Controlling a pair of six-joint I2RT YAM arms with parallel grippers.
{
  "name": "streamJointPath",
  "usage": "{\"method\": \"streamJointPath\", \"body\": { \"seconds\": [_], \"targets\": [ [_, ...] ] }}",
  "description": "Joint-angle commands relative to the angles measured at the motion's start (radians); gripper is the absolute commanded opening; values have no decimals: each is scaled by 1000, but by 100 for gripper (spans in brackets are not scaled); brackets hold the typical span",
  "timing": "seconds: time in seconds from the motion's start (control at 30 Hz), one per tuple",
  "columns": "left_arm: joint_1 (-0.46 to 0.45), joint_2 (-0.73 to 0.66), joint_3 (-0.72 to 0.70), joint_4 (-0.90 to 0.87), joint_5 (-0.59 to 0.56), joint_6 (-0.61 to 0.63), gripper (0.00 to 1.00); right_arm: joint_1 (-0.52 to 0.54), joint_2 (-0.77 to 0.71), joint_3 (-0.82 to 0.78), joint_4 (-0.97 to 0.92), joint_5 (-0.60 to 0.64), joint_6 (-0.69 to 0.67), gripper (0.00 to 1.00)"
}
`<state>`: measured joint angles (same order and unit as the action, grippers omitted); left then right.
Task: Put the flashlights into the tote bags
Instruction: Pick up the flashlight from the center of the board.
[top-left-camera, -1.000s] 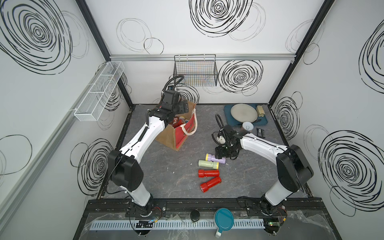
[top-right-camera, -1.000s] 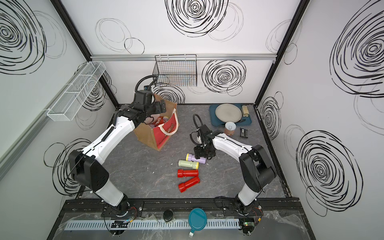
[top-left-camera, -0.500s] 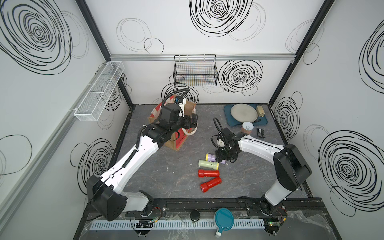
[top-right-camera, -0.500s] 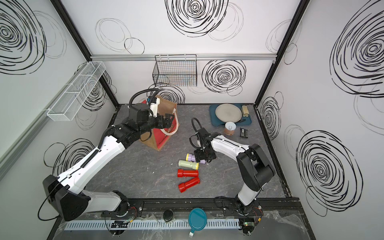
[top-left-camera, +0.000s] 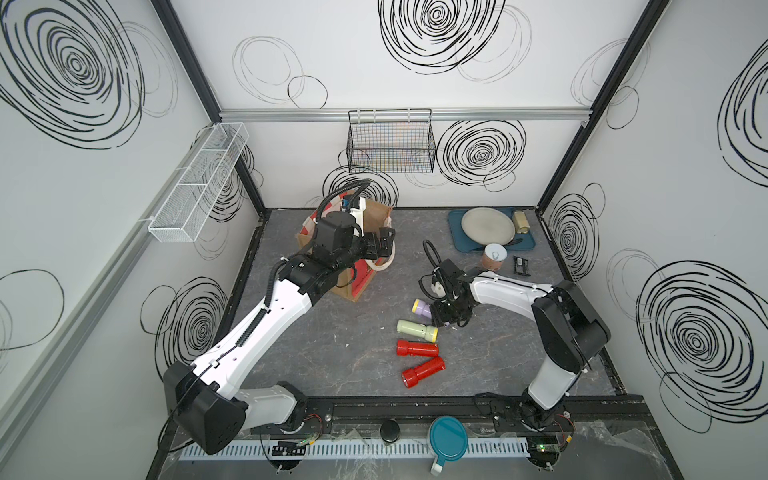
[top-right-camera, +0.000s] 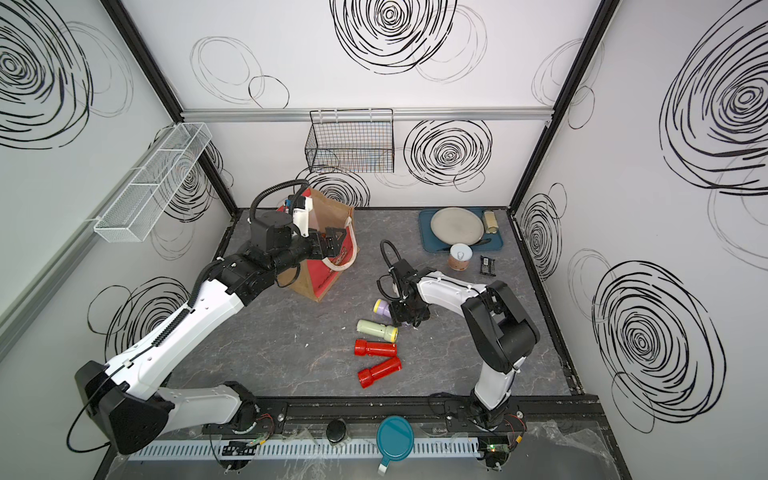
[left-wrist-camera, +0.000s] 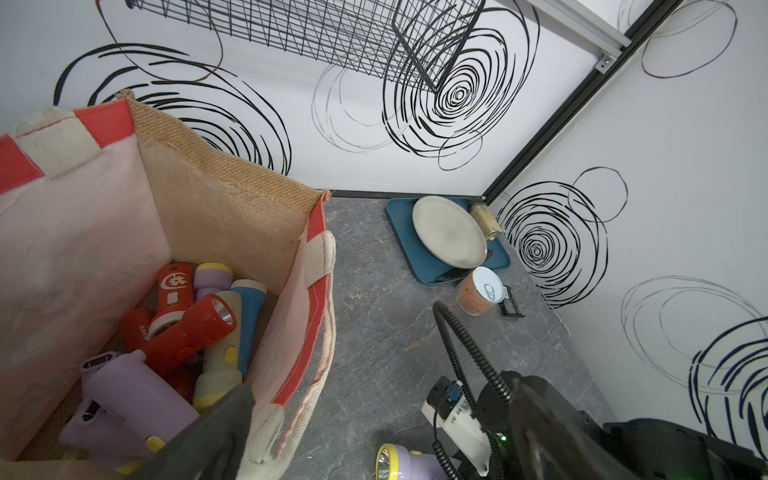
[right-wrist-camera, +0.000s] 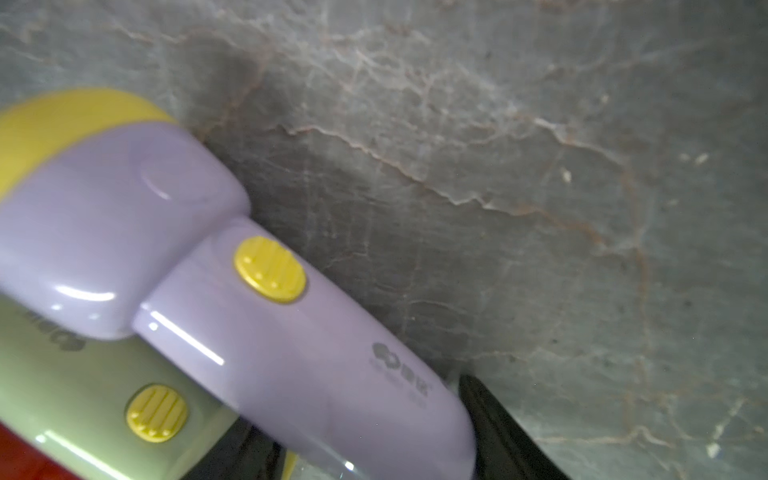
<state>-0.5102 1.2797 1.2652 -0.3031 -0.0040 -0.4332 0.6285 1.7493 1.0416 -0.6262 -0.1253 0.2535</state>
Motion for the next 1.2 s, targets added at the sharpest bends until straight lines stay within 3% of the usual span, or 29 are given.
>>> {"method": "streamJointPath", "body": {
  "seconds": [0.0, 0.4, 0.57, 0.63, 0.8, 0.9, 1.07, 1.17],
  "targets": [
    [2, -32, -12, 67, 3, -36, 99, 4, 27, 0, 15, 16, -23, 65],
    [9, -64, -37, 68, -14, -57, 99, -4, 43, -7, 44, 27, -40, 49],
    [20, -84, -61, 67, -13, -61, 99, -3, 48, -2, 51, 32, -43, 47],
    [30, -91, -70, 67, -4, -62, 99, 0, 50, 5, 51, 45, -43, 51],
    [57, -105, -87, 81, 21, -75, 99, 10, 66, 43, 42, 101, -57, 74],
    [68, -108, -91, 81, 35, -76, 99, 11, 85, 78, 36, 125, -74, 78],
    [82, -115, -95, 80, 46, -72, 99, 11, 129, 122, 29, 138, -95, 71],
    [88, -118, -99, 81, 52, -72, 99, 14, 134, 125, 31, 140, -101, 60]
  ]
}}
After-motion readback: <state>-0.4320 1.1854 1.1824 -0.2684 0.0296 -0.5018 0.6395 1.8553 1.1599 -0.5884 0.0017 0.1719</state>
